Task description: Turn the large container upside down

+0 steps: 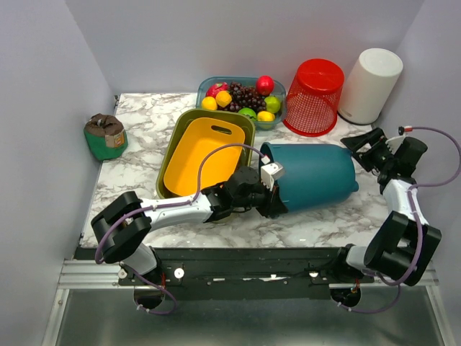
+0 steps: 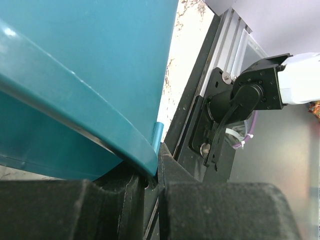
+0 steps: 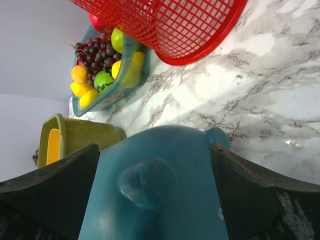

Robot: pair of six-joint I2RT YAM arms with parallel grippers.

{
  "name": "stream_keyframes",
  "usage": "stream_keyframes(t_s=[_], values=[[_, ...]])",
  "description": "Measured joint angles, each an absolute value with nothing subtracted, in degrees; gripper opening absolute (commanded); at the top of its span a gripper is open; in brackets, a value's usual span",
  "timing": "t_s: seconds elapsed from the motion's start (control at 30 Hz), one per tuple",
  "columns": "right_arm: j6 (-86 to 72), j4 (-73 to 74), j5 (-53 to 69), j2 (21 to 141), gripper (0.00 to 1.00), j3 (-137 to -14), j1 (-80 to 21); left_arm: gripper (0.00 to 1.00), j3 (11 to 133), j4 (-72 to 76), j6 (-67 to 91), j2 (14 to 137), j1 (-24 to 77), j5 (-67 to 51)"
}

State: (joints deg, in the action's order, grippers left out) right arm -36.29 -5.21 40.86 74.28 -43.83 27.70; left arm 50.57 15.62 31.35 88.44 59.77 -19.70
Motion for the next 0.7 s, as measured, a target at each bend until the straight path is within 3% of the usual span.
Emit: stream_keyframes(t_s=[0.13,0.43,0.6,0.7], values=[[-36.93,-5.50,40.73,71.59,0.93,-40.82,26.44,0.00,50.57,15.57,31.24,88.44,59.90,-19.70],[-39.24,-6.92,39.05,70.26,0.46,-39.68,24.34,0.00,51.22,14.35,30.65,88.62,60.14,-19.53],[-43.35,-6.74,37.34,68.66,0.28,-39.53,24.38,0.00,51.90,11.70,29.80,88.68,60.64,-19.53],[-41.60,-7.62,35.44,67.02,0.23,-39.48,24.67,0.02,52.56,10.39,29.21,88.79,60.77,-19.51]])
